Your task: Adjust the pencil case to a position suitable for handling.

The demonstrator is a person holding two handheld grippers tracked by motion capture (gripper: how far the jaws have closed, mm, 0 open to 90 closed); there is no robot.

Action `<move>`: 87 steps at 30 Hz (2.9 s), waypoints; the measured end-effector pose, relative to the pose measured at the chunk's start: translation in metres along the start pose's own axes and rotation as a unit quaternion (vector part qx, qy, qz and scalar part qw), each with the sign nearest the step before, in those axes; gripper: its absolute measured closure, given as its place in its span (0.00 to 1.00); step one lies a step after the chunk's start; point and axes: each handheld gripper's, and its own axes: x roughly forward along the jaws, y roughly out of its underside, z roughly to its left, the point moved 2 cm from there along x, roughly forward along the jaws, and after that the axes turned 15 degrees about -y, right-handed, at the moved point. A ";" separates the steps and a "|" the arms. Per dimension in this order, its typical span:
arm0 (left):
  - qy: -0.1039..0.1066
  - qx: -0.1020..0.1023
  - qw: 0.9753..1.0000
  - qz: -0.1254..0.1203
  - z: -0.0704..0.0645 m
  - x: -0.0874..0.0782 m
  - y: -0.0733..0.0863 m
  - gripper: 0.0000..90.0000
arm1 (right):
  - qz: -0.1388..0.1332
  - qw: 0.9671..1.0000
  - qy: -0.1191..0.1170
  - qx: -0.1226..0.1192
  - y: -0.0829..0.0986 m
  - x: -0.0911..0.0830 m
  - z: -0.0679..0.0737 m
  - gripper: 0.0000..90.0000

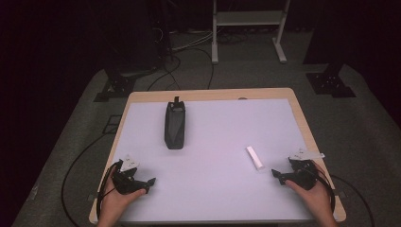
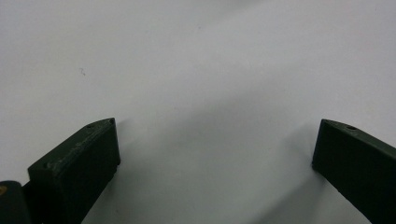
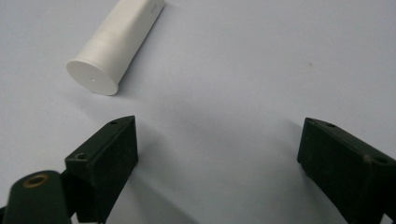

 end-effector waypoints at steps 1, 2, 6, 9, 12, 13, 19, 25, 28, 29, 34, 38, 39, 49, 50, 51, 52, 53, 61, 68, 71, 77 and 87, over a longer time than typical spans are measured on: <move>0.000 0.000 1.000 0.000 0.000 0.000 0.000 0.00 | 0.000 1.000 0.000 0.000 0.000 0.000 0.000 0.12; 0.000 0.000 1.000 0.000 0.000 0.000 0.000 0.00 | 0.000 1.000 0.000 0.000 0.000 0.000 0.000 0.12; 0.000 0.000 1.000 0.000 0.000 0.000 0.000 0.00 | 0.000 1.000 0.000 0.000 0.000 0.000 0.000 0.13; 0.000 0.000 1.000 0.000 0.000 0.000 0.000 0.00 | 0.000 1.000 0.000 0.000 0.000 0.000 0.000 0.12; -0.001 0.001 1.000 -0.001 0.000 0.000 0.000 0.00 | 0.000 1.000 0.000 0.000 0.000 0.000 0.000 0.13; -0.001 0.002 1.000 -0.001 0.000 -0.001 0.000 0.00 | 0.000 1.000 0.000 0.000 0.000 0.000 0.000 0.12; -0.001 0.001 1.000 -0.006 0.000 -0.002 0.000 0.04 | 0.000 1.000 0.000 0.000 0.000 0.000 0.000 0.13; 0.010 -0.011 1.000 -0.016 0.001 -0.005 -0.001 0.16 | 0.000 1.000 0.000 0.000 0.000 0.000 0.000 0.13; 0.015 -0.011 1.000 -0.016 0.001 -0.005 -0.003 0.20 | 0.000 1.000 0.000 0.000 0.000 0.000 0.000 0.13; 0.015 -0.013 1.000 -0.016 0.001 -0.006 -0.005 0.22 | 0.000 1.000 0.000 0.000 0.000 0.000 0.000 0.13; 0.012 -0.020 1.000 -0.021 0.003 -0.010 -0.011 0.25 | 0.000 1.000 0.000 0.000 0.000 0.000 0.000 0.13; 0.014 -0.033 0.999 -0.025 0.004 -0.013 -0.017 0.26 | 0.000 1.000 0.000 0.000 0.000 0.000 0.000 0.13; 0.013 -0.034 0.999 -0.025 0.004 -0.013 -0.019 0.26 | 0.000 1.000 0.000 0.000 0.000 0.000 0.000 0.13; 0.008 -0.042 0.998 -0.037 0.009 -0.014 -0.038 0.26 | 0.000 1.000 0.000 0.000 0.000 0.000 0.000 0.12; 0.009 -0.041 0.998 -0.038 0.009 -0.013 -0.040 0.26 | -0.001 1.000 0.000 0.000 0.000 0.000 0.000 0.13; 0.008 -0.043 0.998 -0.039 0.009 -0.013 -0.042 0.26 | 0.000 1.000 0.000 0.000 0.000 0.000 0.000 0.13; 0.008 -0.043 0.998 -0.039 0.009 -0.013 -0.042 0.26 | 0.000 1.000 0.000 0.000 0.000 0.000 0.000 0.13; 0.007 -0.043 0.998 -0.040 0.010 -0.012 -0.045 0.26 | 0.000 1.000 0.000 0.000 0.000 0.000 0.000 0.13; 0.003 -0.046 0.998 -0.053 0.016 -0.011 -0.065 0.27 | 0.000 1.000 0.000 0.000 0.000 0.000 0.000 0.13; 0.003 -0.052 0.997 -0.058 0.019 -0.009 -0.070 0.28 | 0.000 1.000 0.000 0.000 0.000 0.000 0.000 0.13; 0.005 -0.058 0.996 -0.061 0.021 -0.006 -0.073 0.28 | 0.000 1.000 0.000 0.000 0.000 0.000 0.000 0.13; 0.002 -0.054 0.997 -0.063 0.023 -0.005 -0.083 0.28 | 0.000 1.000 0.000 0.000 0.000 0.000 0.000 0.13; -0.001 -0.056 0.996 -0.070 0.027 0.003 -0.108 0.29 | 0.000 1.000 0.000 -0.001 0.000 0.000 0.000 0.13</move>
